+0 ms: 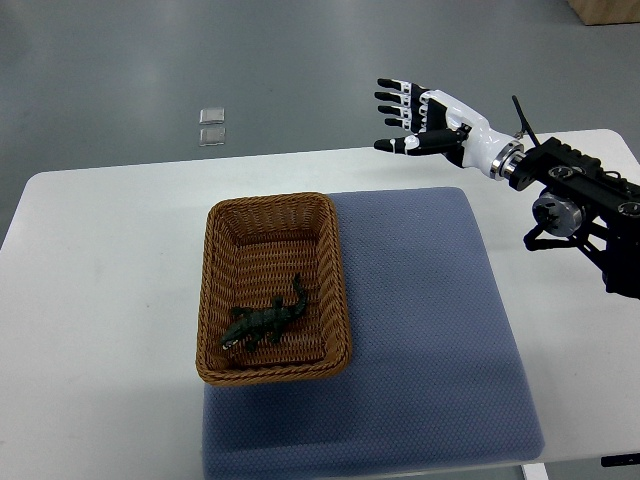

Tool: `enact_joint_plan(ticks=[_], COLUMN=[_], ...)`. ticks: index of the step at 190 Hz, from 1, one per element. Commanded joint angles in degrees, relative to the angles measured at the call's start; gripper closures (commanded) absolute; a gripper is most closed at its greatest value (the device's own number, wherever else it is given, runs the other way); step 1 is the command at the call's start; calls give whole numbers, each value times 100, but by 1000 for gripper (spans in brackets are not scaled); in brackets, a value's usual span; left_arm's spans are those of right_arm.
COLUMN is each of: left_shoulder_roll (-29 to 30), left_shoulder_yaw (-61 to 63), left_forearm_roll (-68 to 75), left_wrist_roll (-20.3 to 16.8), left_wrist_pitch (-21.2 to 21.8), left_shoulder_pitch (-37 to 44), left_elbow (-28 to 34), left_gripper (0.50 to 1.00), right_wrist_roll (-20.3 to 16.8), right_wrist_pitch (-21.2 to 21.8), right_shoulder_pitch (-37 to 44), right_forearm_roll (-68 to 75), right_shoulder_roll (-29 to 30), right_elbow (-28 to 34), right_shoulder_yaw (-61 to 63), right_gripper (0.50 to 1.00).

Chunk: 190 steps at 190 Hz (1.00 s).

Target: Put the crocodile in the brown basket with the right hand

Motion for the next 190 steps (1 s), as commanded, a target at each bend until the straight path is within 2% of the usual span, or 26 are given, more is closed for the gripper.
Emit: enact_joint_plan(ticks=[1, 27, 51, 108, 190], left_shoulder_roll=[0, 0, 0, 0, 0], left_shoulder_yaw=[0, 0, 0, 0, 0], left_forearm_roll=[0, 0, 0, 0, 0], left_wrist_roll=[5, -3, -3, -3, -3], left_wrist_pitch=[0, 0, 0, 0, 0], left_shoulder_pitch=[0, 8, 0, 0, 0], left_elbow=[0, 0, 0, 0, 0], left_gripper=[500, 500, 500, 500, 500], right_wrist_roll=[-471, -1069, -1341, -1306, -1271], right_wrist_pitch=[16, 122, 262, 298, 315], right_shoulder_pitch=[-89, -150, -168, -466, -467], right_forearm_roll=[850, 1615, 2222, 2424, 2363], right_shoulder_roll=[-109, -153, -205, -188, -205], right_elbow=[-144, -153, -144, -170, -179], right_shoulder_yaw=[-28, -19, -28, 25, 51], right_gripper=[572, 572, 572, 572, 572])
